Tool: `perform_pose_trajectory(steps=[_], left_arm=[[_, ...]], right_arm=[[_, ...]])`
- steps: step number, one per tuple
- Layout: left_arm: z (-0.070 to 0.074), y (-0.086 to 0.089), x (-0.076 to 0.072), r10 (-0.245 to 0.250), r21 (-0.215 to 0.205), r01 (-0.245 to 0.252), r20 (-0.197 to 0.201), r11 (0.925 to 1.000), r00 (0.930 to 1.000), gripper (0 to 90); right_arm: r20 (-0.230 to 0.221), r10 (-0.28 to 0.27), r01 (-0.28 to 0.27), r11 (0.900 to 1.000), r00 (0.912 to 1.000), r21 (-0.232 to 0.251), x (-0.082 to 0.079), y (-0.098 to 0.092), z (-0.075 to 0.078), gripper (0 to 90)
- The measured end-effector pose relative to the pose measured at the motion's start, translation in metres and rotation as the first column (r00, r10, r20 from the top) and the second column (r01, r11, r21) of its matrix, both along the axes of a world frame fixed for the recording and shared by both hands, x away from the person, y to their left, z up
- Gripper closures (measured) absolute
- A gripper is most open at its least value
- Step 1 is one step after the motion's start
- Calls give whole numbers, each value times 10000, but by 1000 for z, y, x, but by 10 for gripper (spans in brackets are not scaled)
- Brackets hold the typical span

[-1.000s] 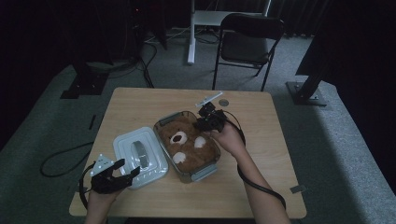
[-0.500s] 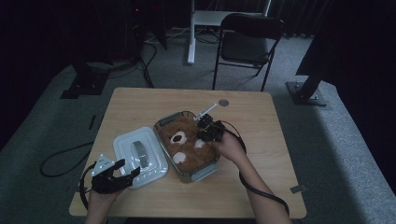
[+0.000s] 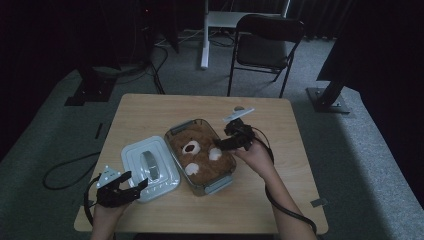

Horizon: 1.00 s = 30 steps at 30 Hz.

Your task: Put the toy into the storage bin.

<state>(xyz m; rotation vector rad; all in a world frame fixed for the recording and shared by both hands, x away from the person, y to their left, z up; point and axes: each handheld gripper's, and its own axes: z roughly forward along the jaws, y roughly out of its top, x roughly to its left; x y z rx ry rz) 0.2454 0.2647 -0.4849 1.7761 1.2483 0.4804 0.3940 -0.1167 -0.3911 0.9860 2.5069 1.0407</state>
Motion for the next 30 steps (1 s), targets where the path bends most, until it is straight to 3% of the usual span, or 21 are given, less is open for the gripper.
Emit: perform_pose_trajectory(steps=[1,3,4,5,6,11,12,13,14,19,21,22,24,25,27,28,30], left_arm=[[0,1,0,64,-14,-64,-49,10000,10000,273],[-1,2,1,138,-106,-139,-87,9998,9999,273],[-1,2,2,180,-171,-182,-159,9997,9997,272],[-1,2,2,180,-171,-182,-159,9997,9997,265],[-1,1,2,163,-210,-167,-196,9996,9997,264],[-1,-1,3,183,-131,-186,-210,9997,9996,264],[-2,-2,6,435,-25,-436,-336,9990,9985,264],[-2,-3,7,528,-16,-529,-389,9986,9978,202],[-2,-3,8,577,22,-577,-415,9983,9975,201],[-3,-8,16,1143,564,-1100,-800,9923,9902,103],[-4,-9,21,1352,608,-1297,-983,9897,9859,17],[-4,-9,22,1419,625,-1364,-943,9887,9854,17],[-5,-9,26,1276,678,-1210,-1036,9903,9864,17],[-6,-9,30,1214,592,-1153,-1132,9916,9861,17],[-7,-10,32,1050,580,-984,-1237,9935,9867,18],[-9,-12,37,1000,508,-938,-1389,9943,9852,18],[-11,-13,39,963,453,-907,-1447,9949,9848,18]], right_arm=[[0,0,0,10000,10000,0,0,0,0,351],[177,-353,347,9989,9992,317,-1,-14,-2,173],[23,-426,425,9982,9991,419,1,-27,-10,150],[23,-426,425,9982,9991,419,1,-27,-10,150],[78,-898,895,9953,9959,382,4,-41,-20,132],[248,-1490,1484,9886,9885,242,7,-54,-32,129],[248,-1490,1484,9886,9885,242,7,-54,-32,129],[94,-1930,1922,9797,9812,572,8,-69,-45,129],[16,-1953,1948,9785,9807,675,8,-72,-49,128],[-33,-2117,2115,9756,9773,586,3,-86,-68,124],[-75,-2210,2210,9736,9753,565,1,-91,-75,124],[-68,-2262,2262,9720,9740,642,0,-94,-78,123],[-123,-2312,2314,9703,9728,698,-1,-97,-81,123],[-247,-2588,2599,9635,9656,639,-2,-104,-89,124],[-265,-2650,2662,9620,9639,610,-3,-105,-90,124],[-211,-2929,2936,9544,9559,535,-4,-109,-94,124],[-198,-2986,2993,9525,9542,569,-4,-110,-96,124]])
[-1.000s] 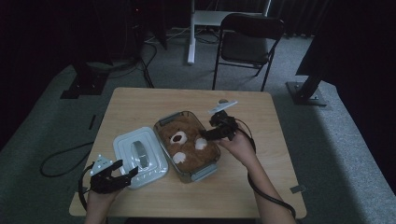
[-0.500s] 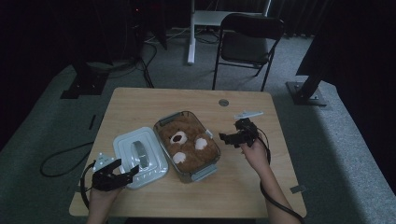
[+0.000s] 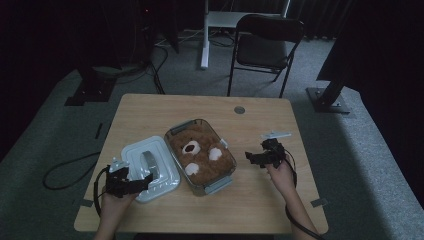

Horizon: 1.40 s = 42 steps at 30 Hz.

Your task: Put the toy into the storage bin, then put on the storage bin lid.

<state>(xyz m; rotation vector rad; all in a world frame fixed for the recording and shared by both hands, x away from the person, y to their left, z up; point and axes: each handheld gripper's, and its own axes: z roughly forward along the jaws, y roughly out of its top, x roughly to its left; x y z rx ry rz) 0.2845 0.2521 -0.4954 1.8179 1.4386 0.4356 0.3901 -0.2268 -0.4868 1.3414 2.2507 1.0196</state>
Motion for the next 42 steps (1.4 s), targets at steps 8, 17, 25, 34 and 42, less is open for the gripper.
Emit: perform_pose_trajectory(steps=[8,17,25,34,42], left_arm=[[-10,-2,19,167,16,-167,-407,9999,9990,28],[-14,-9,30,110,208,-97,-663,9997,9977,29],[-22,-16,39,11,189,6,-885,9998,9961,30],[-28,-24,46,-143,350,180,-1018,9992,9947,56],[-34,-30,50,-432,318,470,-1089,9984,9931,188]], right_arm=[[236,-123,115,9994,9996,330,6,6,-11,124],[93,74,-81,9969,9999,779,21,25,-26,124],[95,256,-263,9971,9996,720,23,41,-29,124],[221,313,-330,9962,9993,803,23,48,-27,124],[255,418,-437,9959,9988,789,23,55,-27,124]])
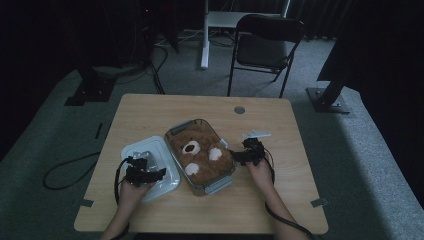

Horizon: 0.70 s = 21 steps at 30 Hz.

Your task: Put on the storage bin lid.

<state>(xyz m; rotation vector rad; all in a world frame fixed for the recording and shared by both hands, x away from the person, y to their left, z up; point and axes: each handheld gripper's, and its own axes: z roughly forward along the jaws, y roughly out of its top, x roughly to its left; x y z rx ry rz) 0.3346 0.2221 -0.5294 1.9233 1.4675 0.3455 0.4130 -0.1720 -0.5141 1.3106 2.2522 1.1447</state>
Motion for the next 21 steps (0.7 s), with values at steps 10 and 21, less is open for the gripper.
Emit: perform_pose_trajectory(steps=[10,21], left_arm=[[-3,8,1,-7,-664,20,190,9978,9998,588],[0,19,-3,510,-1788,-465,207,9828,9985,681]], right_arm=[[-38,108,-108,9999,9999,-30,-1,2,-2,125],[-84,103,-102,9999,9999,30,-2,2,-4,125]])
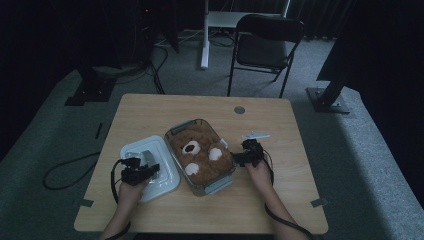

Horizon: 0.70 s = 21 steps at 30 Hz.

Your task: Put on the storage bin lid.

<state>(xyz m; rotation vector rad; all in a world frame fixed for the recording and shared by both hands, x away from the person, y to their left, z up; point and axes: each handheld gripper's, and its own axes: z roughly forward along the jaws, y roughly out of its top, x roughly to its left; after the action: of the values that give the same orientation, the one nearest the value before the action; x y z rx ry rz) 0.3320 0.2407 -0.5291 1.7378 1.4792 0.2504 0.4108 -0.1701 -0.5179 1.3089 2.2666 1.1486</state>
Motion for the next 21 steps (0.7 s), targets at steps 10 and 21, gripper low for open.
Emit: perform_pose_trajectory(steps=[10,21], left_arm=[[35,14,-19,216,23,-218,775,9998,9968,683],[90,6,-46,-542,241,510,1633,9984,9851,682]], right_arm=[[-235,417,-406,9981,9989,458,-10,1,-8,131],[-490,747,-709,9947,9960,751,-22,1,-17,132]])
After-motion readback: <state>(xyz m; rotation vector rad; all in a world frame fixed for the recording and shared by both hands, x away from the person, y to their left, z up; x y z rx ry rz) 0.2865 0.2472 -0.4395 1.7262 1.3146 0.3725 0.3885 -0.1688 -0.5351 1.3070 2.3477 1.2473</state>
